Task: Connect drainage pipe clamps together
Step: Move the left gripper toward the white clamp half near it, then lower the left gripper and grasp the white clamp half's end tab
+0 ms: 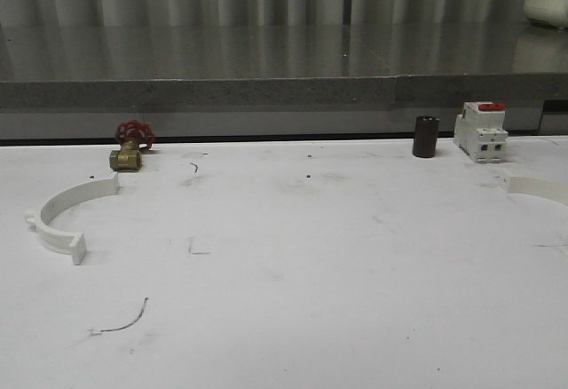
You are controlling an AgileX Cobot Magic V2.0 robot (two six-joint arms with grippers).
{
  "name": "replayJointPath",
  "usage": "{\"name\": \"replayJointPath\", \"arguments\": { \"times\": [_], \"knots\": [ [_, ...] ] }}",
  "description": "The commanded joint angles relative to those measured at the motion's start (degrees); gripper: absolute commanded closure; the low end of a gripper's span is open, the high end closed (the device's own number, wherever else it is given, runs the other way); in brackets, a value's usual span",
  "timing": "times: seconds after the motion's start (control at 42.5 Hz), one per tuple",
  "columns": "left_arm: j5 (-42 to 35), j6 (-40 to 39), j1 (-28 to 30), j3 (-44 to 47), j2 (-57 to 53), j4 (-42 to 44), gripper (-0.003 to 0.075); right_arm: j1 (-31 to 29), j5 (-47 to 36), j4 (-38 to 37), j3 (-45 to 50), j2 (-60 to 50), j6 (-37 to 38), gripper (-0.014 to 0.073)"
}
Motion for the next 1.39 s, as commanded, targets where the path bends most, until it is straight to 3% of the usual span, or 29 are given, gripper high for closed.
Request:
{"name": "replayJointPath", "arguments": {
  "times": [0.0, 0.33, 0.518, 0.683, 0.895, 1.365],
  "knots": [
    [-3.7, 0.0, -0.5, -2.1, 0.1, -1.0, 0.0278, -0.2, -3.2, -0.5, -1.9, 0.2, -0.7, 0.0125],
    [-0.5, 3.8, -0.5, -4.1, 6.4, -4.3, 0.028, -0.2, -3.2, -0.5, -1.9, 0.2, -0.7, 0.0125],
    [2.4, 5.1, -4.4, -8.7, 13.8, -5.1, 0.0276, -0.2, -3.2, -0.5, -1.9, 0.2, -0.7, 0.0125],
    [2.5, 5.1, -9.0, -12.7, 21.4, -5.1, 0.0178, -0.2, -3.2, -0.5, -1.9, 0.2, -0.7, 0.0125],
    [2.9, 5.1, -12.0, -17.6, 32.6, -4.7, 0.0174, -0.2, -3.2, -0.5, -1.9, 0.2, -0.7, 0.0125],
    [4.7, -5.9, -11.7, -28.3, 55.5, 0.1, 0.0174, -0.2, -3.2, -0.5, -1.9, 0.2, -0.7, 0.0125]
  ]
}}
